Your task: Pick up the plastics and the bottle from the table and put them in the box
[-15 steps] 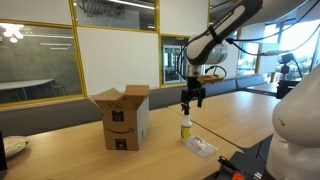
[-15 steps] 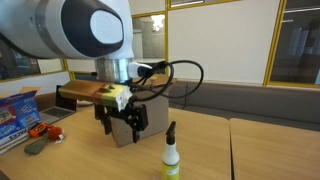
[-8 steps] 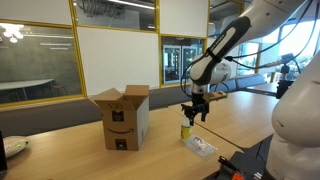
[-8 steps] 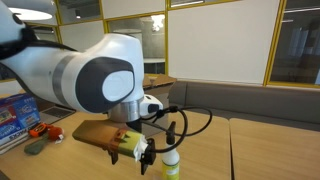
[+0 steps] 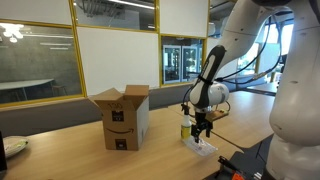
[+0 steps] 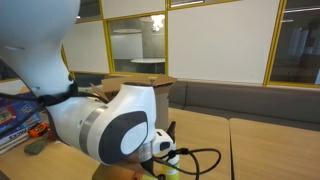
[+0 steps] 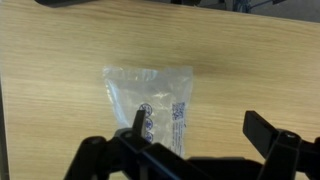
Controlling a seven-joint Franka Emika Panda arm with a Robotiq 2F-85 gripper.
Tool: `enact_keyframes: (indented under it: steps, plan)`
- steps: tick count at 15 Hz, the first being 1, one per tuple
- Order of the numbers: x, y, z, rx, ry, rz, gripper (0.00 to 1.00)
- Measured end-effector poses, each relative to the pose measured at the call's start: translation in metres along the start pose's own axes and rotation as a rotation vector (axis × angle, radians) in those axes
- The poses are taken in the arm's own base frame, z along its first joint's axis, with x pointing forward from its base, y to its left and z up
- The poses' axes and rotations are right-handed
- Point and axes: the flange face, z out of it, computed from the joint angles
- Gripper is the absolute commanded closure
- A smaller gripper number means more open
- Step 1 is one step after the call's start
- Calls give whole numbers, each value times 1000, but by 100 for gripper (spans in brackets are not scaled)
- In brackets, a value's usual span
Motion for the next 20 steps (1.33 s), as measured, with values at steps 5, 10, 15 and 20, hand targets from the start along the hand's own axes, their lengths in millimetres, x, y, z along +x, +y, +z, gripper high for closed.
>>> enact_keyframes:
  steps: [5,10,15,20]
  plan:
    - [-3,19,47,-22,-15,40,0]
    - [8,30,74,-39,1,64,0]
    - [28,34,91,-47,9,80,25]
    - [47,36,95,-54,29,84,58]
